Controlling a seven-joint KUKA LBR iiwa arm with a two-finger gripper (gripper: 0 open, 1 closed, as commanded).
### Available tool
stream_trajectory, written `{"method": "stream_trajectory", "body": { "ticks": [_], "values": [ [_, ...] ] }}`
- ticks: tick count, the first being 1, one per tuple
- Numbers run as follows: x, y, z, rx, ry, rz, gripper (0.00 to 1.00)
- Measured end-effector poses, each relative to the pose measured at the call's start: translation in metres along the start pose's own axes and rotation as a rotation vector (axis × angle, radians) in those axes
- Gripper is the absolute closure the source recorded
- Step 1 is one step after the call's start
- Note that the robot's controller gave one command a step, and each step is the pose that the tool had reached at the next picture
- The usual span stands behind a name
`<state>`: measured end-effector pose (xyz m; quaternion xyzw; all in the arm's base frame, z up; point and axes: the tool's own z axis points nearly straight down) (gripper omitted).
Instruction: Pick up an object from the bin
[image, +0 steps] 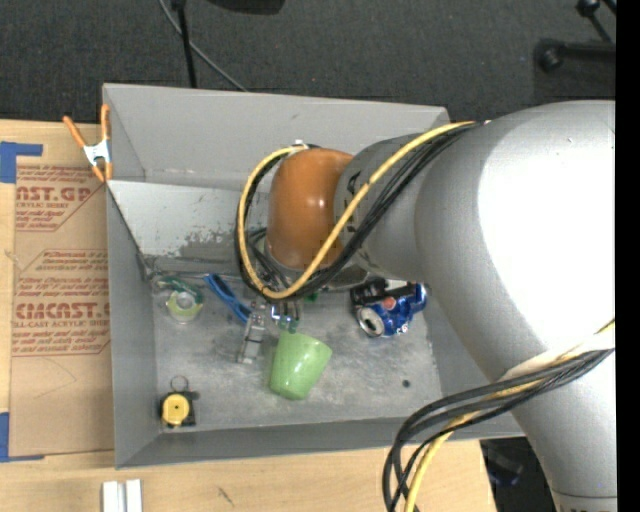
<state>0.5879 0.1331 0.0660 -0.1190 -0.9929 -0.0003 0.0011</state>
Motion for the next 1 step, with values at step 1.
{"method": "stream_trajectory", "body": {
  "ticks": [1],
  "values": [
    [0.0001, 0.0006, 0.0, -0.001, -0.001, -0.001, 0.0]
  ]
}}
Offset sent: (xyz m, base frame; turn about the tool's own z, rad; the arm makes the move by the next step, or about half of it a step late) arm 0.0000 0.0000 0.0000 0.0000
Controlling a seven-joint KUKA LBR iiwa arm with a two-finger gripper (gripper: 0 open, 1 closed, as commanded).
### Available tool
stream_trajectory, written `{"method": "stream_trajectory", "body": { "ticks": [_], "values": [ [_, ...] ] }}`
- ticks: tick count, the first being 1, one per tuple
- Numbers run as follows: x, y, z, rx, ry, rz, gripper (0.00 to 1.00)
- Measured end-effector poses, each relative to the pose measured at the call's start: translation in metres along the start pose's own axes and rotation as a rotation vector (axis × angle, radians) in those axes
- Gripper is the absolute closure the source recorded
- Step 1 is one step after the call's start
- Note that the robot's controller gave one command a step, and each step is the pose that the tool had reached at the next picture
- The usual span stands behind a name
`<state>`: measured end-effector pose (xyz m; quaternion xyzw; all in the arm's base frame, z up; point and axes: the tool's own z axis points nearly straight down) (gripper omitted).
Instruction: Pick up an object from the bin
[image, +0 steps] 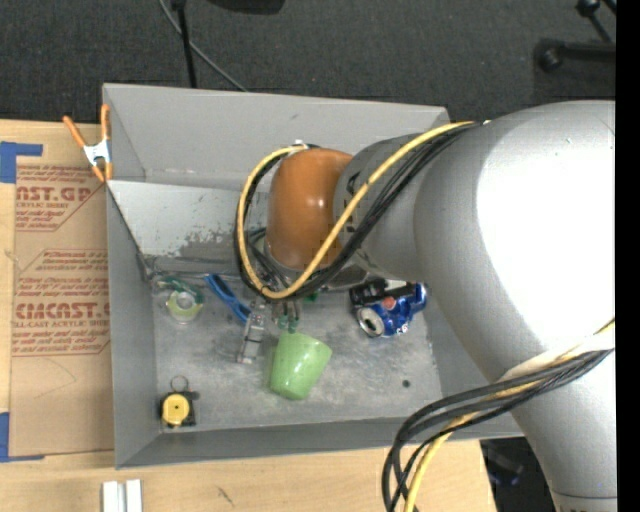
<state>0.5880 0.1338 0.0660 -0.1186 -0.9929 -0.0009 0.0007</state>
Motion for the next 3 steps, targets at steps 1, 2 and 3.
{"method": "stream_trajectory", "body": {
  "ticks": [1, 2, 3],
  "values": [
    [0.0, 0.001, 0.0, -0.001, 0.0, -0.001, 0.0],
    [0.0, 0.001, 0.0, -0.002, -0.001, -0.001, 1.0],
    [-0.001, 0.002, -0.048, -0.002, -0.007, -0.002, 1.0]
  ]
}}
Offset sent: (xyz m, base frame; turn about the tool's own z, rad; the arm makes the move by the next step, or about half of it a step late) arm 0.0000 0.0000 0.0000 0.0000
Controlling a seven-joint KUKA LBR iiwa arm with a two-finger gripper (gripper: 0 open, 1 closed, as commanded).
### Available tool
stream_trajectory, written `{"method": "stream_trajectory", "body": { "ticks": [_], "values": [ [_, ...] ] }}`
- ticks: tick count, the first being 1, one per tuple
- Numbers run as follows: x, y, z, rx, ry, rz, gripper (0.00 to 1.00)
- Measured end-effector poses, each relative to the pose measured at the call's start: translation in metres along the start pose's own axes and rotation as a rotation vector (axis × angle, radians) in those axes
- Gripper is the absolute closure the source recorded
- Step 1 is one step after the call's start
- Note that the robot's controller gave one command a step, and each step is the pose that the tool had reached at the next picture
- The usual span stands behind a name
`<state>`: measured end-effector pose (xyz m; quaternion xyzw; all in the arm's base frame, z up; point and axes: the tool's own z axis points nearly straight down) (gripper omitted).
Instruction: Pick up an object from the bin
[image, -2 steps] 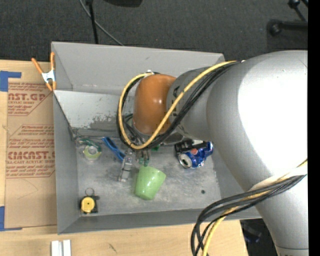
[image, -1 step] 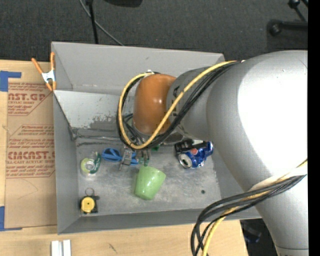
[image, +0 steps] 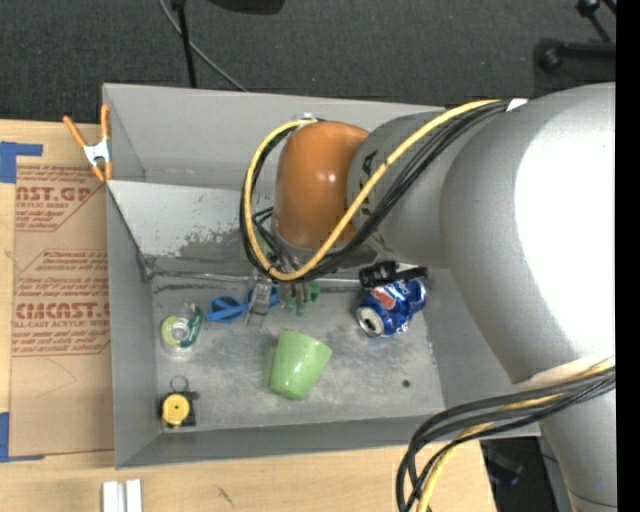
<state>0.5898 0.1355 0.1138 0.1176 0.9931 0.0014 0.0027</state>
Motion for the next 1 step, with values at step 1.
{"method": "stream_trajectory", "body": {
  "ticks": [1],
  "values": [
    [-0.0022, 0.0019, -0.0769, -0.002, -0.004, -0.001, 1.0]
  ]
}}
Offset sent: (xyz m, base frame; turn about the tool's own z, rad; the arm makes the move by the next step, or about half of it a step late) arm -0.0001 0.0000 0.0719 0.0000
